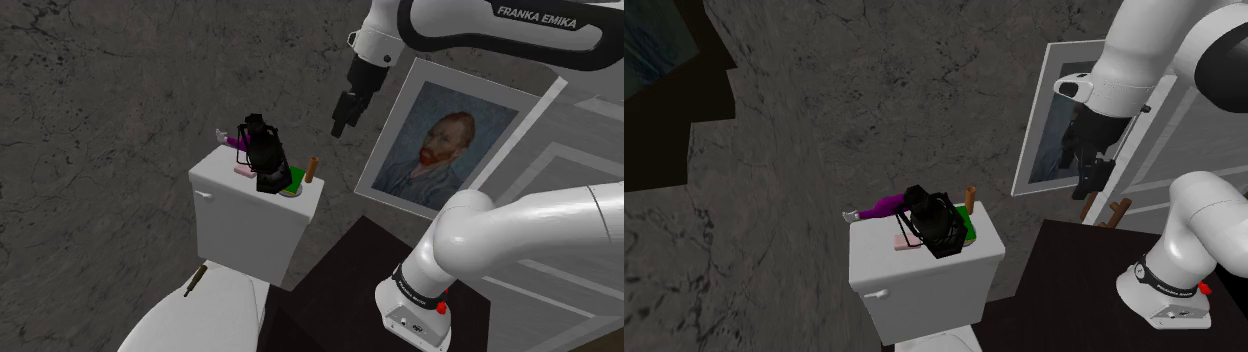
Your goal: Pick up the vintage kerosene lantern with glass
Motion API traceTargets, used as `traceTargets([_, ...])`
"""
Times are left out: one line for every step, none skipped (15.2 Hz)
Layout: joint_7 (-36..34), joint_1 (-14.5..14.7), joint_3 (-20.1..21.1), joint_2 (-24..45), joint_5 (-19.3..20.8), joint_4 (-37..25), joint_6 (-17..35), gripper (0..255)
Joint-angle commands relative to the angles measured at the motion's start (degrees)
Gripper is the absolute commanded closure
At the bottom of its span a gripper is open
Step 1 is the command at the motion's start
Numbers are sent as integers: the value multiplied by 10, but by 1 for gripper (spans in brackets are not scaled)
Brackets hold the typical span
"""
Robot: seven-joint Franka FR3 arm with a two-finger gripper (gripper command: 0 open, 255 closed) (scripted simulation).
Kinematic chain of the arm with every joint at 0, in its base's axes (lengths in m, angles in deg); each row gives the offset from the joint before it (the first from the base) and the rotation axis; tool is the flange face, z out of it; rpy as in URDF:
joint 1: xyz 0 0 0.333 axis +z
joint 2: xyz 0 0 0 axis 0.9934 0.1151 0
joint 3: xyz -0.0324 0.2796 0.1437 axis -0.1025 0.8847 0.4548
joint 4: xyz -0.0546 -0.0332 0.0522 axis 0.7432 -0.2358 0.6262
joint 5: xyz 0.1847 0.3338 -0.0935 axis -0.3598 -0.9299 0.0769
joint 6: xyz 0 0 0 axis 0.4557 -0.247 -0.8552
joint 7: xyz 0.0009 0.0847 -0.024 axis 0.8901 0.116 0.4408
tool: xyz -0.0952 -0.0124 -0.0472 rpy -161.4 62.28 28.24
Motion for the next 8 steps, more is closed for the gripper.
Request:
traceTargets([0, 0, 0, 0, 0, 0, 0, 0])
traceTargets([8, -1, -4, 17, 3, -1, 18, 0])
traceTargets([17, -2, -9, 35, 6, -3, 36, 0])
traceTargets([25, -3, -13, 53, 9, -6, 53, 0])
traceTargets([33, -4, -17, 71, 11, -10, 70, 0])
traceTargets([41, -5, -21, 90, 13, -14, 87, 0])
traceTargets([49, -6, -25, 109, 15, -20, 103, 0])
traceTargets([57, -6, -29, 129, 17, -26, 118, 0])
